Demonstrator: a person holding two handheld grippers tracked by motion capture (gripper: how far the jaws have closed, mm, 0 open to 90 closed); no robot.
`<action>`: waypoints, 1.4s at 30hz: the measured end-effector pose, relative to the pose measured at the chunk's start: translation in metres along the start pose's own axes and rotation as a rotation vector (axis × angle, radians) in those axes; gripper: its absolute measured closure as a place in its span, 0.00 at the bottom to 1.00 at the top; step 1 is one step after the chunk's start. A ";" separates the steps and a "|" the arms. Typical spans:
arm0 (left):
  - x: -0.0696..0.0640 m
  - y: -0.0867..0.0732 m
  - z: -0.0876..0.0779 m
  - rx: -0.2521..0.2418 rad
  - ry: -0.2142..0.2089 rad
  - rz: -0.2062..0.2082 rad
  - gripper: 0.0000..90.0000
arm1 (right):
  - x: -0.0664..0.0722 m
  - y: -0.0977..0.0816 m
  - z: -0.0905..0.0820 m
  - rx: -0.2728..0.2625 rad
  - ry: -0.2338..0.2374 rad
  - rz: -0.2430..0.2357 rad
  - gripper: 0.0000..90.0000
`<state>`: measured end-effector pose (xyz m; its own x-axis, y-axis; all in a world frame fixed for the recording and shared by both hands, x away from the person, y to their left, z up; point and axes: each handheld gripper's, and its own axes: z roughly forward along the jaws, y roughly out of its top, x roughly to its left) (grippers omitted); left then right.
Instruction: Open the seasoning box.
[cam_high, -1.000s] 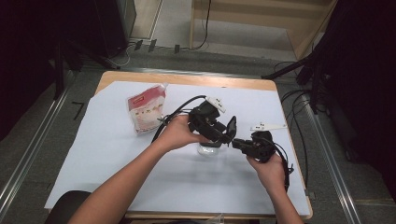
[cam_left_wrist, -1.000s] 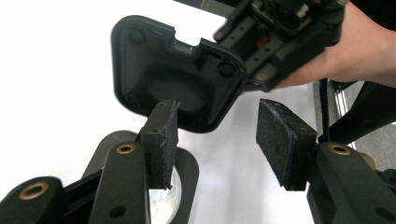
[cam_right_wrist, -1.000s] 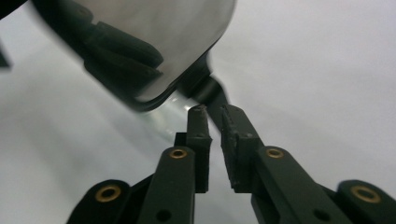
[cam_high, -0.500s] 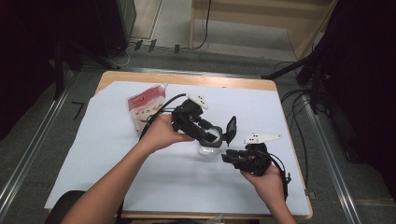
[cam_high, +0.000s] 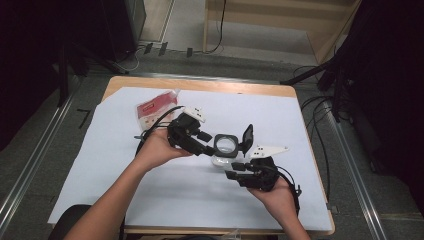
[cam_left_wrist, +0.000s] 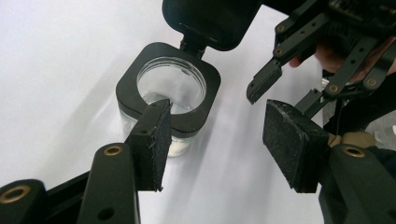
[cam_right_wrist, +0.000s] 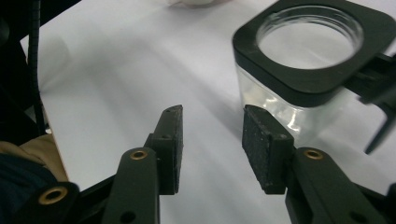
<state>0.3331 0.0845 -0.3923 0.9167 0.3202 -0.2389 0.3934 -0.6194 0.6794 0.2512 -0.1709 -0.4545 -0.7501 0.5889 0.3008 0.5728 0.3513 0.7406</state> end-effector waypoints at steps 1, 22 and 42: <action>0.001 -0.003 -0.004 -0.001 0.005 -0.003 0.48 | 0.003 0.001 0.004 0.004 0.007 -0.018 0.65; 0.021 -0.041 -0.043 -0.037 0.103 -0.080 0.48 | 0.021 0.008 0.039 0.027 0.053 -0.107 0.64; 0.040 -0.073 -0.087 -0.077 0.179 -0.176 0.49 | 0.020 0.016 0.055 0.023 0.067 -0.110 0.57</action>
<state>0.3353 0.2049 -0.3909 0.8048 0.5445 -0.2362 0.5332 -0.4885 0.6907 0.2639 -0.1137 -0.4692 -0.8288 0.4962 0.2587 0.4927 0.4278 0.7578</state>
